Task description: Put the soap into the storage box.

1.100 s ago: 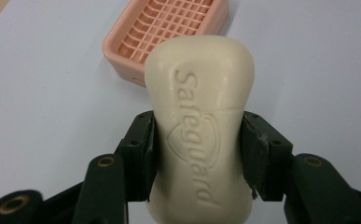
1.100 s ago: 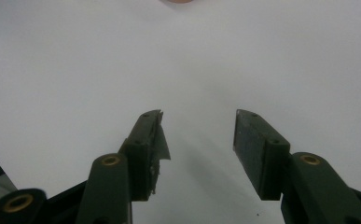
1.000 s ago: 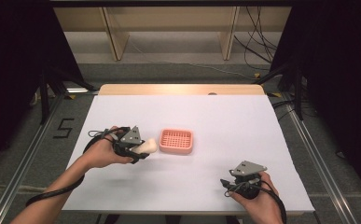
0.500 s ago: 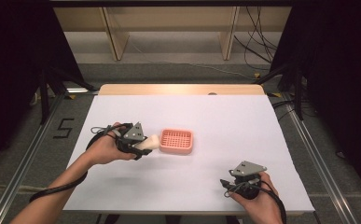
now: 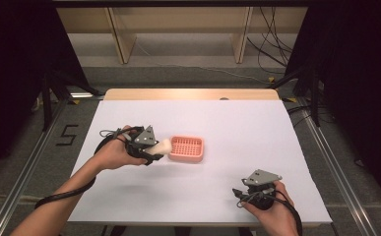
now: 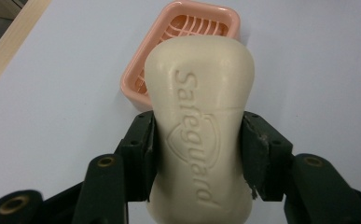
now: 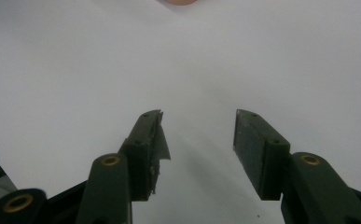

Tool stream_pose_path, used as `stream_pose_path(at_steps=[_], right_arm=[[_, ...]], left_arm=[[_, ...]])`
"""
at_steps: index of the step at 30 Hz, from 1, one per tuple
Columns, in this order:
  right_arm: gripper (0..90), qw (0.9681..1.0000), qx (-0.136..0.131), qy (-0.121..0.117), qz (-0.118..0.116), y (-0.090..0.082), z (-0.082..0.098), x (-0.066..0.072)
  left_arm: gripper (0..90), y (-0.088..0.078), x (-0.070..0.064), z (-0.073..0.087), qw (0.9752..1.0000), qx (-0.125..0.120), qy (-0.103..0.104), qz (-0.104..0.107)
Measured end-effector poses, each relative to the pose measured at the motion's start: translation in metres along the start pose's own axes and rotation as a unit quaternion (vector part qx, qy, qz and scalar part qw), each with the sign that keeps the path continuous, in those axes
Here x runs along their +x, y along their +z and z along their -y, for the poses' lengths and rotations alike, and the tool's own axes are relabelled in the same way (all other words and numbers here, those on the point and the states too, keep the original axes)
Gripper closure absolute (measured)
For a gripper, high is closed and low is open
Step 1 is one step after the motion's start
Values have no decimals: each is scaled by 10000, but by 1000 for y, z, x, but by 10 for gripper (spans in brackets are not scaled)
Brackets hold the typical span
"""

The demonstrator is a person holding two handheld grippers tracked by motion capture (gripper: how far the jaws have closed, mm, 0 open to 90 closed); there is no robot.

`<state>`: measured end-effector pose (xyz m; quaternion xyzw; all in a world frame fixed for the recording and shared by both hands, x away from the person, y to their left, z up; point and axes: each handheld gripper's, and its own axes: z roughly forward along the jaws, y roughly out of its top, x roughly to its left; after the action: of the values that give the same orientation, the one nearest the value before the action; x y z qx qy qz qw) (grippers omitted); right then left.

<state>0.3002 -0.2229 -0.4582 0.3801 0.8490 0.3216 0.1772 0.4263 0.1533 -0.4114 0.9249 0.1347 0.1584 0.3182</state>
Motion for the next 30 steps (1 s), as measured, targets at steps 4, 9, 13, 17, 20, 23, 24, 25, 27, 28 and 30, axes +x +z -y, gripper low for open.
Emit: stream_pose_path(at_steps=[4, 9, 13, 17, 20, 23, 24, 25, 27, 28, 30], right_arm=[[522, 10000, 10, -59, -2, -1, 0, -1], [522, 10000, -5, -26, 2, -1, 0, -1], [522, 10000, -36, -67, 29, -1, 0, -1], [522, 10000, -43, -60, 34, -1, 0, -1], [522, 10000, -41, -64, 33, -1, 0, -1], [522, 10000, -35, -51, 33, -1, 0, -1], [522, 10000, -33, -54, 35, -1, 0, -1], [522, 10000, -35, -54, 35, -1, 0, -1], [522, 10000, -34, -51, 36, -1, 0, -1], [522, 10000, -37, -56, 35, -1, 0, -1], [522, 10000, -38, -53, 34, -1, 0, -2]], left_arm=[[494, 2, 0, -3, 10000, -16, 7, 7], [494, 4, 1, -7, 10000, -21, 29, 16], [494, 6, 1, -9, 10000, -14, 52, 25], [494, 7, 2, -12, 10000, -23, 83, 10], [494, 7, 4, -13, 9999, -21, 140, -4], [494, 7, 5, -14, 9999, -26, 161, -2], [494, 8, 4, -15, 9999, -92, 119, -13], [494, 8, 4, -15, 9999, -89, 124, -12], [494, 9, 5, -16, 9998, -82, 197, -19], [494, 9, 5, -16, 9998, -85, 180, -12], [494, 10, 5, -17, 9998, -81, 194, -15]])
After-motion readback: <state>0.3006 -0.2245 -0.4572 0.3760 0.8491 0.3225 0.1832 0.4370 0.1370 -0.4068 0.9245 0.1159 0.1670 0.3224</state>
